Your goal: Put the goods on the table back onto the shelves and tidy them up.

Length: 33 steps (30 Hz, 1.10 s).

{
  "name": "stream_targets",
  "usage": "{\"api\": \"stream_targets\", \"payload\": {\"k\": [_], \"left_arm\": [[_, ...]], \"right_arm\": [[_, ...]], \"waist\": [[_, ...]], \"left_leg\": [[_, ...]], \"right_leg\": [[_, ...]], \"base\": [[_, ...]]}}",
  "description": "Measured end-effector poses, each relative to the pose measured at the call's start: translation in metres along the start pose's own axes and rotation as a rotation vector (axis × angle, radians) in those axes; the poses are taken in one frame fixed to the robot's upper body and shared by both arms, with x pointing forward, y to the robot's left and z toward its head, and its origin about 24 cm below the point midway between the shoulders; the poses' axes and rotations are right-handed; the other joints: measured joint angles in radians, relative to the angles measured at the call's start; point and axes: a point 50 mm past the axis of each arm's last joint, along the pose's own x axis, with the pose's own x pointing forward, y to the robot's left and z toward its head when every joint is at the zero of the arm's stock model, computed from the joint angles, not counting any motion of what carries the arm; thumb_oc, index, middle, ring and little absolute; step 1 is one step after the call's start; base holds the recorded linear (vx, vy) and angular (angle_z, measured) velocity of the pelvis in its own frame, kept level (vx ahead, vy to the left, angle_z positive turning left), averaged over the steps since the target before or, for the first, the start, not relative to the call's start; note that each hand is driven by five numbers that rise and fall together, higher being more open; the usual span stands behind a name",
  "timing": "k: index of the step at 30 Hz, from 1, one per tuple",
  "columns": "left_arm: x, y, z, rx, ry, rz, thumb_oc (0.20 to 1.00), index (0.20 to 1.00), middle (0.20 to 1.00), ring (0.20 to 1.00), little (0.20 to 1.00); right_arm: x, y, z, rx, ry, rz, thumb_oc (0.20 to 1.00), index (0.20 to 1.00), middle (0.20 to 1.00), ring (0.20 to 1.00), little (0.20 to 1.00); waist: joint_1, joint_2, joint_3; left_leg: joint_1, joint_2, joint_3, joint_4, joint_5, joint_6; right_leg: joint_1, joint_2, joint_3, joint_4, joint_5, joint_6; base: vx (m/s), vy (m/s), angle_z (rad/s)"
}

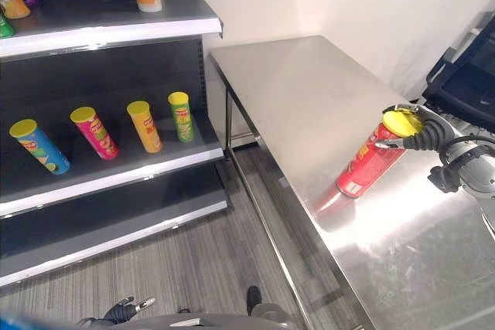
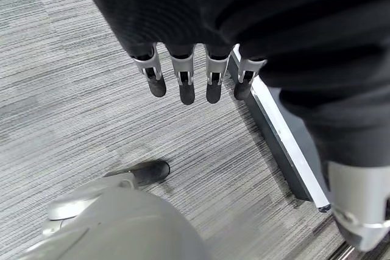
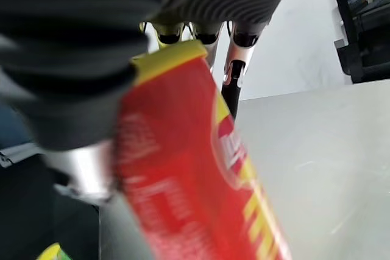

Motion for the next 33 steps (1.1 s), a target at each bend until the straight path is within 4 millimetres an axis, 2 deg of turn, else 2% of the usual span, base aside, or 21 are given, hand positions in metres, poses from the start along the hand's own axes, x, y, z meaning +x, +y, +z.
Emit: {"api": "stream_targets", "payload": {"k": [9, 13, 16, 19, 21, 24, 25, 27, 28, 29, 30, 32, 33], "left_arm": [[0.0, 0.002, -0.002, -0.013, 0.005, 0.011, 1.0, 1.0, 1.0, 1.0, 1.0], [-0.001, 0.007, -0.005, -0.052, 0.01, 0.036, 1.0, 1.0, 1.0, 1.0, 1.0], [-0.003, 0.008, -0.007, -0.067, 0.006, 0.045, 1.0, 1.0, 1.0, 1.0, 1.0], [-0.004, 0.01, -0.008, -0.088, 0.0, 0.057, 1.0, 1.0, 1.0, 1.0, 1.0], [-0.004, 0.01, -0.009, -0.099, -0.001, 0.065, 1.0, 1.0, 1.0, 1.0, 1.0], [-0.002, 0.011, 0.003, -0.16, -0.039, 0.085, 1.0, 1.0, 1.0, 1.0, 1.0], [0.0, 0.009, 0.011, -0.183, -0.056, 0.081, 1.0, 1.0, 1.0, 1.0, 1.0], [0.0, 0.008, 0.012, -0.187, -0.053, 0.084, 1.0, 1.0, 1.0, 1.0, 1.0], [0.001, 0.009, 0.011, -0.186, -0.045, 0.089, 1.0, 1.0, 1.0, 1.0, 1.0], [0.001, 0.009, 0.009, -0.185, -0.025, 0.094, 1.0, 1.0, 1.0, 1.0, 1.0], [0.001, 0.009, 0.006, -0.182, -0.011, 0.098, 1.0, 1.0, 1.0, 1.0, 1.0], [0.002, 0.007, 0.007, -0.182, -0.012, 0.097, 1.0, 1.0, 1.0, 1.0, 1.0], [0.002, 0.006, 0.009, -0.172, -0.022, 0.094, 1.0, 1.0, 1.0, 1.0, 1.0]], "right_arm": [[-0.005, 0.006, -0.007, 0.001, 0.028, 0.031, 0.2, 0.2, 0.2, 0.2, 0.2], [-0.018, 0.004, -0.002, 0.023, -0.009, -0.019, 0.2, 0.2, 0.2, 0.2, 0.2], [-0.022, 0.001, 0.009, 0.04, -0.072, -0.1, 0.2, 0.2, 0.2, 0.2, 0.2], [-0.024, 0.0, 0.03, 0.047, -0.187, -0.194, 0.2, 0.2, 0.2, 0.2, 0.2], [-0.025, -0.002, 0.053, 0.032, -0.316, -0.259, 0.2, 0.2, 0.2, 0.2, 0.2], [-0.027, -0.002, 0.067, -0.019, -0.387, -0.323, 0.2, 0.2, 0.2, 0.2, 0.2], [-0.028, 0.0, 0.073, -0.065, -0.417, -0.323, 0.2, 0.2, 0.2, 0.2, 0.2], [-0.027, 0.003, 0.076, -0.086, -0.428, -0.326, 0.2, 0.2, 0.2, 0.2, 0.2], [-0.026, 0.005, 0.077, -0.087, -0.434, -0.33, 0.2, 0.2, 0.2, 0.2, 0.2], [-0.026, 0.006, 0.077, -0.092, -0.438, -0.33, 0.2, 0.2, 0.2, 0.2, 0.2], [-0.023, 0.007, 0.08, -0.104, -0.45, -0.329, 0.2, 0.2, 0.2, 0.2, 0.2], [-0.021, 0.006, 0.078, -0.104, -0.442, -0.335, 0.2, 0.2, 0.2, 0.2, 0.2], [-0.02, 0.005, 0.076, -0.103, -0.428, -0.34, 0.2, 0.2, 0.2, 0.2, 0.2]], "waist": [[-0.002, 0.006, -0.003], [-0.002, 0.012, -0.004], [-0.004, 0.017, -0.003], [0.0, 0.02, 0.0], [0.009, 0.025, 0.01], [0.024, 0.022, 0.038], [0.036, 0.026, 0.065], [0.054, 0.01, 0.091], [0.053, 0.007, 0.094], [0.052, 0.006, 0.095], [0.05, 0.009, 0.105], [0.047, 0.023, 0.118], [0.046, 0.036, 0.115]], "left_leg": [[0.001, 0.0, -0.001, 0.0, 0.001, -0.002], [0.0, 0.002, -0.004, 0.0, 0.0, 0.0], [-0.001, 0.004, -0.01, 0.0, 0.0, 0.001], [-0.003, 0.012, -0.019, 0.0, 0.0, 0.001], [-0.012, 0.018, -0.035, 0.009, 0.003, 0.001], [-0.093, 0.018, -0.077, 0.13, -0.026, -0.03], [-0.112, 0.025, -0.087, 0.138, -0.033, -0.038], [-0.132, 0.042, -0.058, 0.163, -0.039, -0.048], [-0.157, 0.065, -0.06, 0.201, -0.041, -0.059], [-0.18, 0.107, -0.061, 0.232, -0.047, -0.067], [-0.182, 0.197, -0.055, 0.242, -0.053, -0.078], [-0.158, 0.266, -0.058, 0.239, -0.056, -0.085], [-0.143, 0.277, -0.067, 0.23, -0.059, -0.121]], "right_leg": [[0.001, 0.0, -0.002, 0.0, 0.0, -0.001], [0.003, 0.001, -0.004, 0.0, 0.0, -0.001], [0.003, 0.004, -0.004, 0.0, 0.001, -0.002], [0.003, 0.013, -0.006, 0.0, 0.001, -0.002], [0.005, 0.024, -0.015, 0.0, -0.006, -0.012], [0.003, 0.023, -0.044, 0.0, -0.007, -0.015], [0.005, 0.023, -0.077, 0.001, -0.008, -0.018], [0.008, 0.013, -0.091, 0.0, -0.007, -0.036], [0.004, 0.001, -0.108, 0.0, -0.003, -0.045], [-0.002, -0.003, -0.117, 0.0, -0.003, -0.044], [-0.01, -0.011, -0.113, 0.001, -0.003, -0.037], [-0.018, -0.037, -0.096, 0.015, -0.007, -0.021], [-0.026, -0.053, -0.076, 0.021, -0.002, 0.001]], "base": [[0.0, -0.009, 0.0], [0.0, -0.063, 0.01], [-0.02, -0.117, 0.01], [-0.04, -0.08, 0.03], [-0.15, -0.057, 0.14], [-0.07, 0.037, 0.45], [-0.01, 0.174, 0.64], [-0.03, 0.328, 0.49], [-0.03, 0.413, 0.35], [-0.01, 0.476, 0.23], [0.01, 0.482, 0.03], [0.05, 0.41, -0.11], [0.13, 0.59, -0.15]]}}
